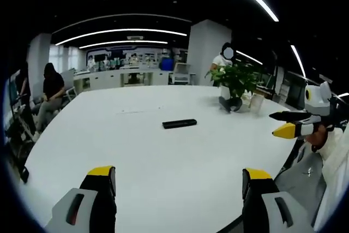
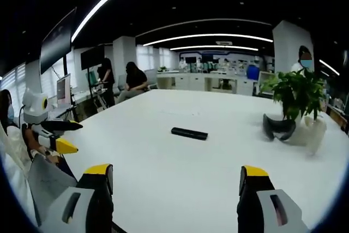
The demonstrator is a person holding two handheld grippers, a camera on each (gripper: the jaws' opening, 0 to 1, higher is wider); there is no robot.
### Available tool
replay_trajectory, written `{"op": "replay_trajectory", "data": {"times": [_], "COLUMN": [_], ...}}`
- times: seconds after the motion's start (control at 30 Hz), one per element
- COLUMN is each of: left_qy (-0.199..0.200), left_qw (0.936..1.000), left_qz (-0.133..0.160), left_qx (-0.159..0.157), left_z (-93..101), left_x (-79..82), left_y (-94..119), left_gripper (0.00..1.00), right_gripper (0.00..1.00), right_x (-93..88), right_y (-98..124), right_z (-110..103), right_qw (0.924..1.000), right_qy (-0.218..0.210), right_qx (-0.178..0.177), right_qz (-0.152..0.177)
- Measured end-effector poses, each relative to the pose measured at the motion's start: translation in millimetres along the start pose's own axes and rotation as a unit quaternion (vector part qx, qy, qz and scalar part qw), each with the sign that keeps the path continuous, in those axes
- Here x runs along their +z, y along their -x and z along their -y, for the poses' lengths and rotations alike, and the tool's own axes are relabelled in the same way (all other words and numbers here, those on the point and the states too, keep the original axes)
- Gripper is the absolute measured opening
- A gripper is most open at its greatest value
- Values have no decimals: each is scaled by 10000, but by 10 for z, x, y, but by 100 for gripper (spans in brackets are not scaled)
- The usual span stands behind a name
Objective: Press the specified remote control buttons in sequence, fully releasing each button before pressing the next.
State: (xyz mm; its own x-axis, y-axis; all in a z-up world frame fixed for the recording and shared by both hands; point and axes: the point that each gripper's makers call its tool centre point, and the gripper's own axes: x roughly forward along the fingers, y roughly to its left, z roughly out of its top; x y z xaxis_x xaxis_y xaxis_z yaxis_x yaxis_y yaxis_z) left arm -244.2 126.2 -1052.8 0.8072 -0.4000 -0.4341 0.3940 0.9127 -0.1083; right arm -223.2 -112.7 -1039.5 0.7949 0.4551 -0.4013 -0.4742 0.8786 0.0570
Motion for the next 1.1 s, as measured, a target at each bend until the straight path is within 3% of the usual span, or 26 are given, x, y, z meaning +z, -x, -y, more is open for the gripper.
{"op": "replay_trajectory", "data": {"times": [1.1], "left_qy": [-140], "left_qw": [9999], "left_qz": [-48], "left_qx": [19], "left_z": [21], "left_x": [49], "left_y": [-13], "left_gripper": [99], "right_gripper": [94], "right_x": [45], "right_y": [5], "right_z": [-33], "right_qw": [9997], "right_qy": [-104], "right_qx": [183], "right_qz": [110]}}
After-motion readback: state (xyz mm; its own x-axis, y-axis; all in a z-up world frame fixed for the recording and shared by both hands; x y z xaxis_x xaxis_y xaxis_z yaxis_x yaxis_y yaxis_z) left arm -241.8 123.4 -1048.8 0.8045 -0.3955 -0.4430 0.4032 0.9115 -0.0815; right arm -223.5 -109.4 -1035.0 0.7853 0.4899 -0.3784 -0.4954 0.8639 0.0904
